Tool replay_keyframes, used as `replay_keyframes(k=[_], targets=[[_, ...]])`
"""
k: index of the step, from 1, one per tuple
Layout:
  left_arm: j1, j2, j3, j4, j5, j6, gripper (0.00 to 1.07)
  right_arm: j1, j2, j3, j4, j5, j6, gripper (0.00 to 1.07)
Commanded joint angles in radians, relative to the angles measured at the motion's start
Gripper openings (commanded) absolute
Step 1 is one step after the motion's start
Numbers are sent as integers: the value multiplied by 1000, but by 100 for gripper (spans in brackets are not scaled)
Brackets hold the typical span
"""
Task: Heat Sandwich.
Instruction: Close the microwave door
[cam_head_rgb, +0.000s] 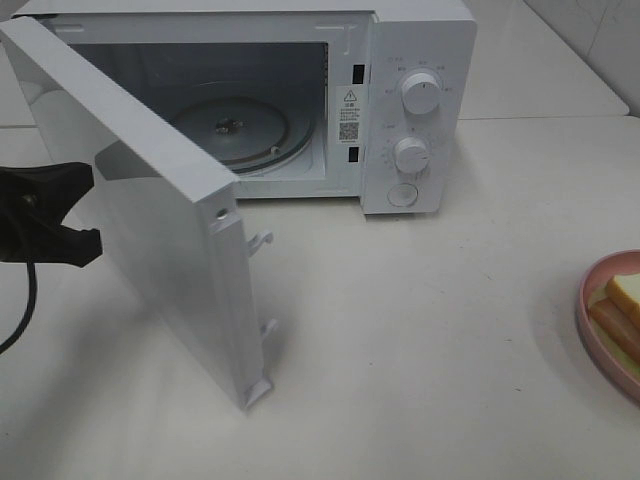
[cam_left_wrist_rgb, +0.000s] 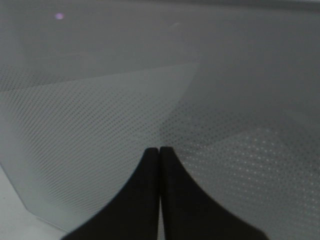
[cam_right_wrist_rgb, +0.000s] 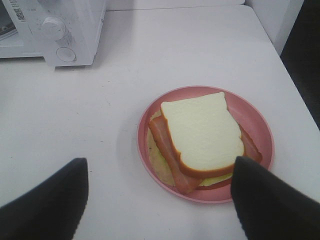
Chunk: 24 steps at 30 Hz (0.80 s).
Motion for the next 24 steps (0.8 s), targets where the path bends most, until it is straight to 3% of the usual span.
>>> replay_keyframes(k=[1,2,6,10,24], targets=[[-50,37,-36,-65,-14,28,0,-9,-27,5,-1,0,-12,76],[-50,37,-36,-65,-14,28,0,-9,-27,5,-1,0,-12,76],[-172,100,-107,-243,-12,142,0,-9,-27,5,-1,0,-13,76],[-234,141,-155,-338,-14,169,0,-9,-27,5,-1,0,-13,76],[-328,277,-365,-405,25,194,0,-9,-27,5,-1,0,-13,76]])
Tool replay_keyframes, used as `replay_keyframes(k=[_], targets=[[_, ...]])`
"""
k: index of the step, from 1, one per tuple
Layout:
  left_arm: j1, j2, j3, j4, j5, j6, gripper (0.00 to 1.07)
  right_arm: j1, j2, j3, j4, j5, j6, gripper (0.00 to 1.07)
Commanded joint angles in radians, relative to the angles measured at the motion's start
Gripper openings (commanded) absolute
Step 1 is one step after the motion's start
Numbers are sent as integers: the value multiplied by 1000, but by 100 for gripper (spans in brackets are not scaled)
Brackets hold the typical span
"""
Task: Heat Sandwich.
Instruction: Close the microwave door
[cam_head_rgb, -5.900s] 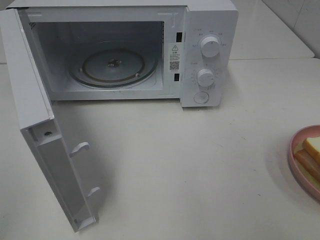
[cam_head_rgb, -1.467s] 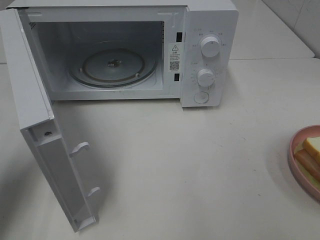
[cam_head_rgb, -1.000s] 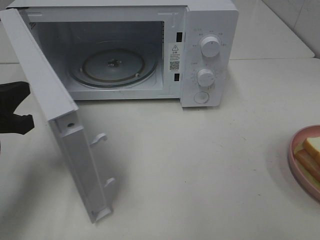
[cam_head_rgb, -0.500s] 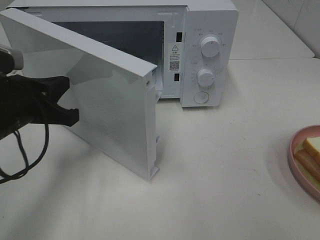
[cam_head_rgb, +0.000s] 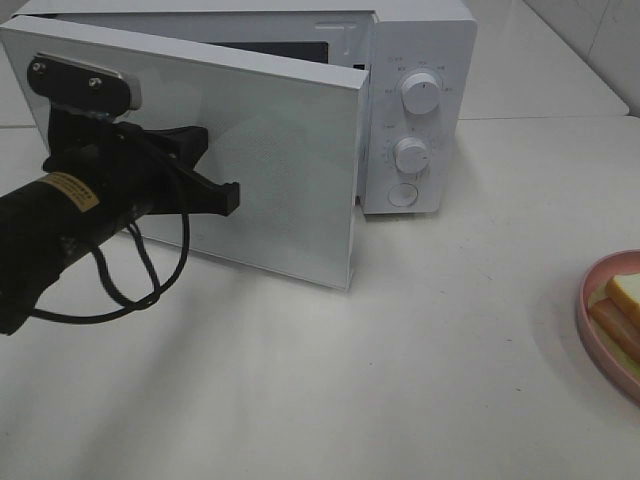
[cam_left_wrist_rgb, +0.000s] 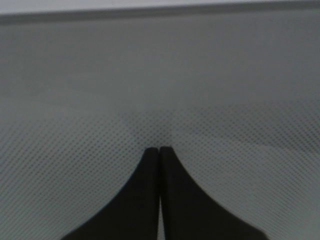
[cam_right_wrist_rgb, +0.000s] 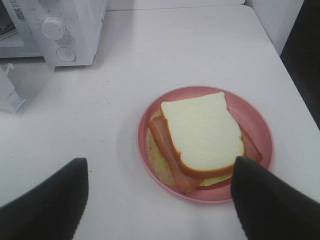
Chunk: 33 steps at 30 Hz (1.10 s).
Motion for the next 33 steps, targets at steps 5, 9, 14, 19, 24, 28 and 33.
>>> replay_keyframes(k=[5,9,14,19,24,28,33], targets=[[-14,56,-129,-20,72,16,0,-9,-27,5,-1,0,-13,76],[-14,95,-197,-27,74,24,0,-9,-27,5,-1,0,-13,76],[-14,128,-253,-28,92,24,0,-9,-27,5,-1,0,-13,76],[-14,154,-296,-42,106,24,0,-9,-27,5,-1,0,-13,76],[-14,183,-357,-65,124,24,0,-9,-27,5,-1,0,-14,76],[-12,202,-404,-89,147,30,0,-9,-27,5,-1,0,-14,76],[-12,231,-458,-136,156,76,0,-9,-27,5,-1,0,-14,76]])
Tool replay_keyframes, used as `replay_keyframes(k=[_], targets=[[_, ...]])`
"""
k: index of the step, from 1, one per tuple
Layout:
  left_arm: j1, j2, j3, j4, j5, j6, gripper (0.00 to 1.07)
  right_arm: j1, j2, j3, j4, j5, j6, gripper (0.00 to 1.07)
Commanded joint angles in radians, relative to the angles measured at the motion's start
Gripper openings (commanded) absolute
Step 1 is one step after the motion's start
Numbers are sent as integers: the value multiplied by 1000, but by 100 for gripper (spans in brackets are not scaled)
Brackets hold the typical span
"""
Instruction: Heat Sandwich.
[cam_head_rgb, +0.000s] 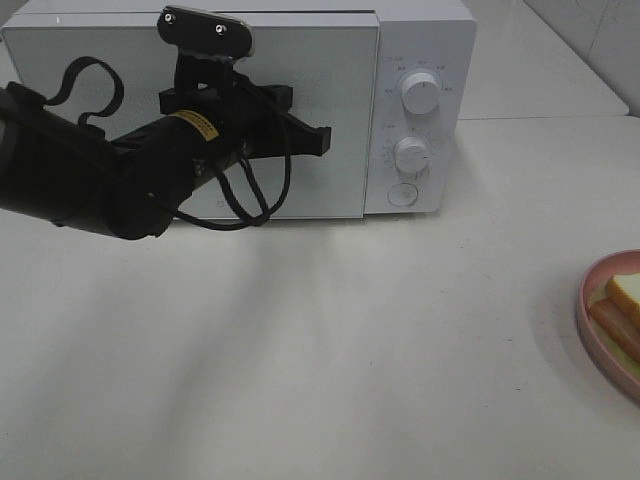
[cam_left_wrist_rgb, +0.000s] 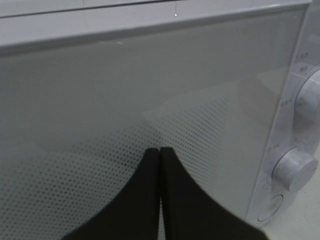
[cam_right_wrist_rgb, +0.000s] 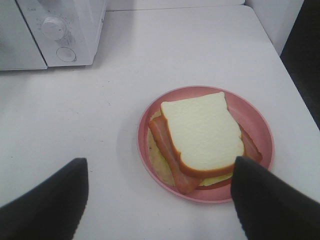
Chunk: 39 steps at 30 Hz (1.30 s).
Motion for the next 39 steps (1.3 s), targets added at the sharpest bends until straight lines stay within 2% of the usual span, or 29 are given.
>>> replay_keyframes(k=[1,4,10,15,31,32,33,34,35,37,38,39], targets=[[16,15,-50,-87,-30,30,0,-9,-27,5,-1,0,-14,76],[16,33,-86,-87,-4,34,0,-9,-27,5,-1,0,-14,76],[14,32,-85,-74,15,32,0,-9,-27,5,-1,0,-14,76],[-17,8,-85,-20,105,29,0,-9,-27,5,-1,0,-14,76],[-39,-127,-85,-7,664,25,0,-9,-27,5,-1,0,-14,76],[-39,-137,-85,-7,712,25,6,-9,-27,5,-1,0,-14,76],[-39,-137,-85,-7,712,25,6,-9,-27,5,-1,0,-14,76],[-39,-156,-85,-7,807,25,23,-9,-27,5,-1,0,-14,76],[-39,-165,-85,-7,846,25,35,-9,-27,5,-1,0,-14,76],[-39,-181,-85,-11,942,22,69,-9,-27,5,-1,0,-14,76],[-39,-191,-85,-9,1021,23,99,-9,-27,5,-1,0,-14,76],[-39,-191,-85,-9,1021,23,99,-9,-27,5,-1,0,-14,76]])
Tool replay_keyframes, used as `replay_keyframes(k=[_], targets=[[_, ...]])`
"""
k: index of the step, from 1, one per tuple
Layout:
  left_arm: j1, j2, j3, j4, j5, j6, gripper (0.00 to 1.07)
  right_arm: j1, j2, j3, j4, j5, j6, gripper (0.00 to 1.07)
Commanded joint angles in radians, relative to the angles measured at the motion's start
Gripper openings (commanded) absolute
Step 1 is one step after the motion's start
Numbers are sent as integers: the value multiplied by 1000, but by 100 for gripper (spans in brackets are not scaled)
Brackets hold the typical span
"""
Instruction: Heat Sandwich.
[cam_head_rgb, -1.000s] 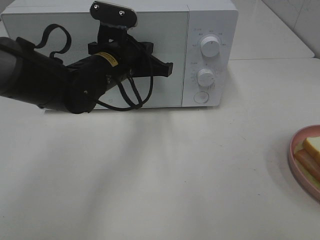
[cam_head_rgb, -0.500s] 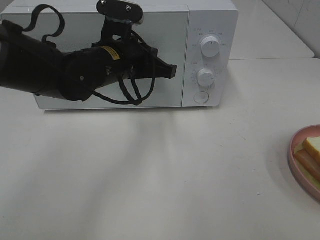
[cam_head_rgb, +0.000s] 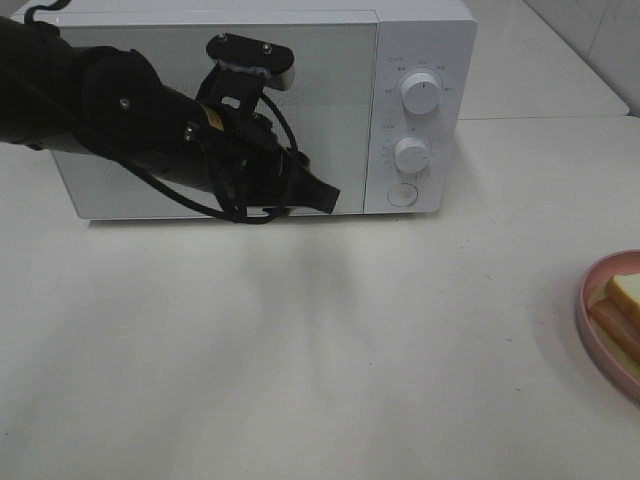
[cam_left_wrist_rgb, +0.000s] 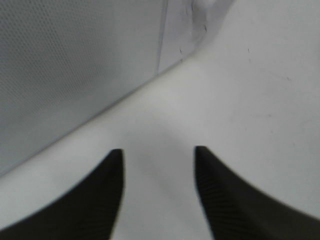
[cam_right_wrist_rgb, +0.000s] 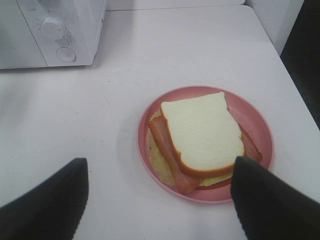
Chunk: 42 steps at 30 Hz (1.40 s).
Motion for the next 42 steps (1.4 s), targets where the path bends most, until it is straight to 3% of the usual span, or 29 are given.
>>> replay_keyframes(k=[1,14,19,33,42], targets=[[-5,-33,-8,-2,148,-5,102,-9,-27,5,-1,0,-13,76],[10,-118,-9,17,527,-6,100,-9,-27,5,-1,0,-13,76],[70,-149,-9,12,663,-33,100,-9,-27,5,-1,0,-13,76],[439,-315,-8,15,906,-54,100,-9,-27,5,-1,0,-13,76],[585,-455,-8,58,978,-63,100,-9,-27,5,-1,0,-13,76]])
